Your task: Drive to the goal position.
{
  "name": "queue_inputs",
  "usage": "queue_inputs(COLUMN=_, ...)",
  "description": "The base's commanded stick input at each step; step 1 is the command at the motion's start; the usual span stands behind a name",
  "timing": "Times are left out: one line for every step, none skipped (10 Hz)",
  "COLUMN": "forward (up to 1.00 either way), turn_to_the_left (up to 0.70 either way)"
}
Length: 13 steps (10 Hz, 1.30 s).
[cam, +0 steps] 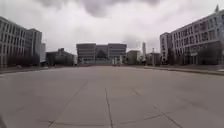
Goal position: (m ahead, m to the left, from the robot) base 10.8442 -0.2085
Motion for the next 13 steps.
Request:
queue_inputs(forward=0.6, turn_to_the_left=0.01)
queue_inputs(forward=0.6, turn_to_the_left=0.01)
queue_inputs(forward=0.6, turn_to_the_left=0.01)
queue_inputs(forward=0.6, turn_to_the_left=0.01)
queue_inputs(forward=0.6, turn_to_the_left=0.01)
queue_inputs(forward=0.6, turn_to_the_left=0.01)
queue_inputs(forward=0.6, turn_to_the_left=0.01)
queue_inputs(forward=0.6, turn_to_the_left=0.01)
queue_inputs(forward=0.6, turn_to_the_left=0.01)
queue_inputs(forward=0.6, turn_to_the_left=0.01)
queue_inputs(forward=0.6, turn_to_the_left=0.01)
queue_inputs(forward=0.6, turn_to_the_left=0.01)
queue_inputs(forward=0.6, turn_to_the_left=0.01)
